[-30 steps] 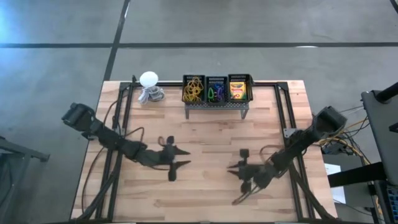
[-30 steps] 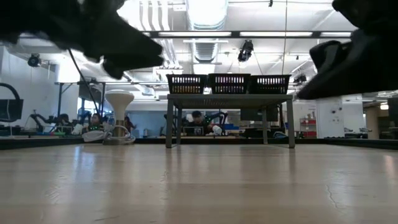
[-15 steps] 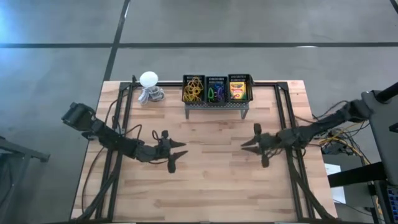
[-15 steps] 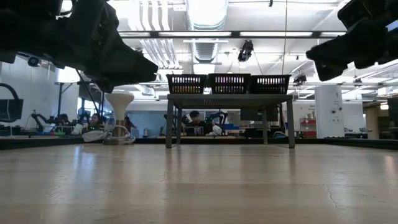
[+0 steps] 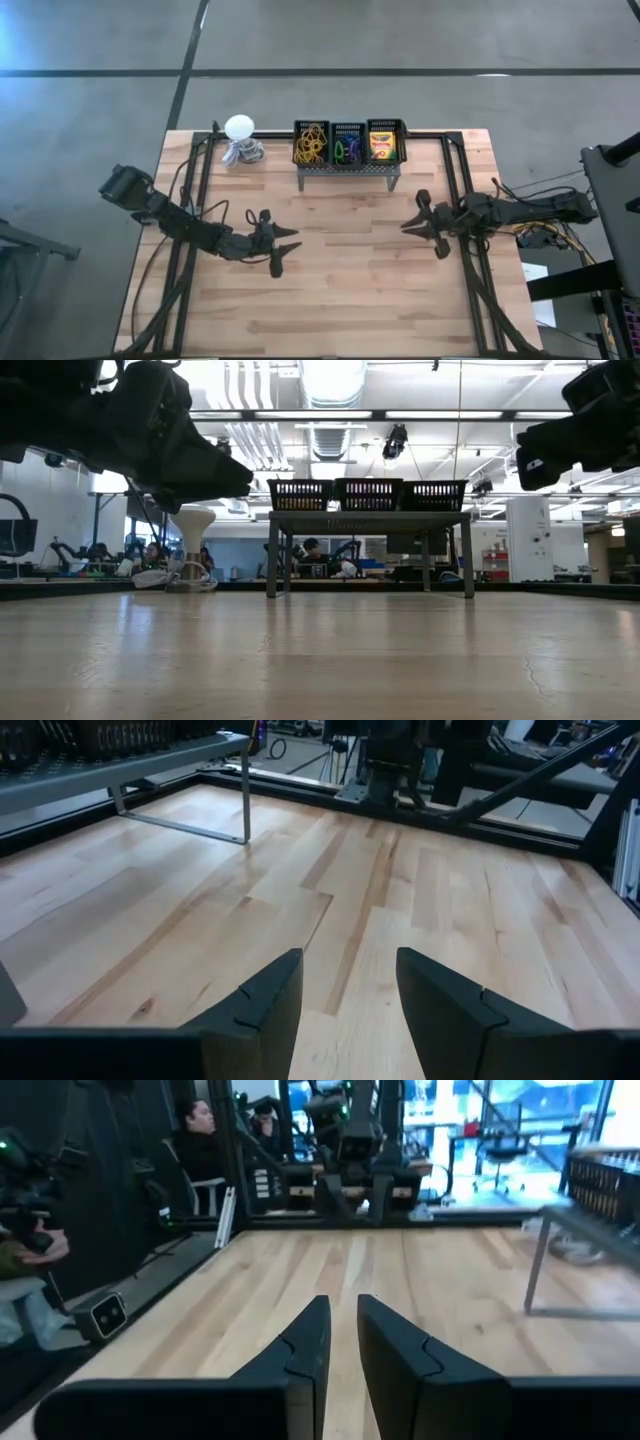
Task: Pick & Place Office Desk Supplies
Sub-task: Return To Home Position
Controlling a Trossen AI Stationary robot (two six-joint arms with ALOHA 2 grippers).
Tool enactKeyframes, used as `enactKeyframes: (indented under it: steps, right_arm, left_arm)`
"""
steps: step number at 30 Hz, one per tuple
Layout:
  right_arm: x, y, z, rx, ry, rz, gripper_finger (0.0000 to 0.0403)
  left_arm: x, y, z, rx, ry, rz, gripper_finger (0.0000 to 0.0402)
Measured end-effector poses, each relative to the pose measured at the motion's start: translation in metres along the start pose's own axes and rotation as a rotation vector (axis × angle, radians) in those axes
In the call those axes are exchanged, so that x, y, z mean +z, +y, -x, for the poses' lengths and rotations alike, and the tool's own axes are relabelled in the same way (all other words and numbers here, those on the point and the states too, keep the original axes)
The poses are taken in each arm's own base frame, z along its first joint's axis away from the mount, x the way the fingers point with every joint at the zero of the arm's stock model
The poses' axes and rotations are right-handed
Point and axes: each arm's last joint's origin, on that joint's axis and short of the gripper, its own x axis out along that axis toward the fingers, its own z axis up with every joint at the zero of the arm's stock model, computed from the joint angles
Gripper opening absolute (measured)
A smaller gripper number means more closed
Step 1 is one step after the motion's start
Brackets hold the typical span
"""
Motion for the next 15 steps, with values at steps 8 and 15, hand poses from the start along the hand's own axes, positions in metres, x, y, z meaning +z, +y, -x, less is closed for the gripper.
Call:
enactKeyframes:
  steps: [8,15]
  right_arm:
    - [0.004,0.001,0.007,0.002,-0.049,0.038,0.0052]
    - [0.031,0.005,0.021,-0.025,-0.066,0.04,0.0052]
  left_arm:
    - [0.0,0.0,0.0,0.001,0.003,0.001,0.0166]
    - [-0.001,0.0,0.0,0.001,0.005,0.013,0.0166]
